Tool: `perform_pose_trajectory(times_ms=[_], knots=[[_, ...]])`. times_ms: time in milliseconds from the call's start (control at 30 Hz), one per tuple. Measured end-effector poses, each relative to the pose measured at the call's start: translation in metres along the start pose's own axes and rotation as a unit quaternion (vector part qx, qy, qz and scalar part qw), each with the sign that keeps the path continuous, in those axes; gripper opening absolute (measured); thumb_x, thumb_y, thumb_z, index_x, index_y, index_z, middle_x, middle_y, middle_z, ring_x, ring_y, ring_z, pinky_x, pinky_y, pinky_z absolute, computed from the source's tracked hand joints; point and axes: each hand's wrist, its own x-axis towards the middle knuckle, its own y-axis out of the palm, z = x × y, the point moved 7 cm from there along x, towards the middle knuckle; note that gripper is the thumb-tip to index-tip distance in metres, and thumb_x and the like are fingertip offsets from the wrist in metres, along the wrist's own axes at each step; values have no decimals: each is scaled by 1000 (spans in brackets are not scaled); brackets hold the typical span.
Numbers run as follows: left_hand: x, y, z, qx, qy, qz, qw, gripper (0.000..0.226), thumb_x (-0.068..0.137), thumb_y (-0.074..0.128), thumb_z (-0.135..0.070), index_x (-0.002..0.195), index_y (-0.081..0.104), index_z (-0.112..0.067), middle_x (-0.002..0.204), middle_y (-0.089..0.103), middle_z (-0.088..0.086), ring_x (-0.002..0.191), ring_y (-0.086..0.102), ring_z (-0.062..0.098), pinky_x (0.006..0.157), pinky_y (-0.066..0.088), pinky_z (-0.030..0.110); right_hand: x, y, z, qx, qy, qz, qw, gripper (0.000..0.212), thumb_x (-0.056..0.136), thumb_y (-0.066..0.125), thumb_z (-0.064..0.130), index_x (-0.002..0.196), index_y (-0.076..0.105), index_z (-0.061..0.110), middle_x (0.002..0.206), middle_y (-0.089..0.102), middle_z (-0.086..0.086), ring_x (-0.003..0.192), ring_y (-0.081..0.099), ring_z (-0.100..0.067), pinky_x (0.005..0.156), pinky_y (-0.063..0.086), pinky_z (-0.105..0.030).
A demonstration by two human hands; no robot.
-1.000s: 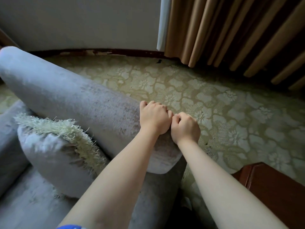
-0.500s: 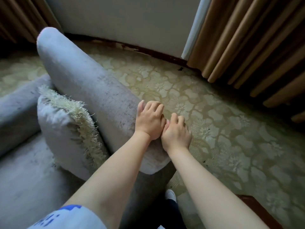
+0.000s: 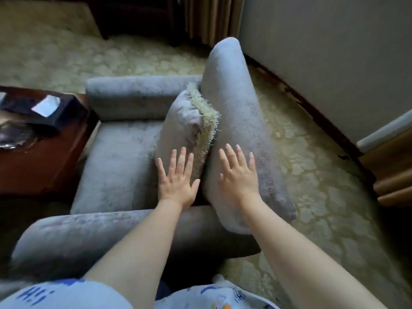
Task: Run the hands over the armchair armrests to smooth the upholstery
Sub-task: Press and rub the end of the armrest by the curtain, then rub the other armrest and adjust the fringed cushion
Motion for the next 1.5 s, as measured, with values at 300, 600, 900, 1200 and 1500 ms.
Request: perform_pose_trajectory(times_ms=[300,600,900,1200,1500], knots=[[-79,20,163,-7,-241,54,969,72,92,16,-55,141,-24,-20,154,-25,7,141,-23,29,104,-22,59,20,35,172,6,-161,72,984,71,87,45,35,148,14,13,154,19,-11,143,9,-30,111,8,-55],[-94,54,273,-40,-269,106,956,71,94,18,-54,146,-17,-19,156,-20,7,142,-21,29,108,-16,57,61,52,287,-9,-173,95,980,68,88,43,36,145,13,14,149,25,-11,140,16,-30,110,13,-52],[17,30,279,-35,-74,84,993,70,95,19,-52,147,-14,-21,158,-8,9,144,-12,28,111,-11,53,106,29,274,96,18,56,994,57,87,41,37,138,27,15,136,42,-8,128,36,-29,103,30,-47],[85,-30,33,-35,263,5,964,72,94,27,-52,149,-9,-23,159,-8,6,145,-8,25,112,-7,52,21,-32,29,89,307,-95,943,55,84,53,28,134,40,9,143,36,-13,134,31,-30,107,23,-44],[24,-77,-228,-80,527,1,846,54,96,29,-41,143,30,-14,153,26,8,141,17,26,111,10,46,-122,18,-114,232,632,2,739,35,93,33,29,122,48,17,131,48,-12,119,46,-33,99,32,-44]])
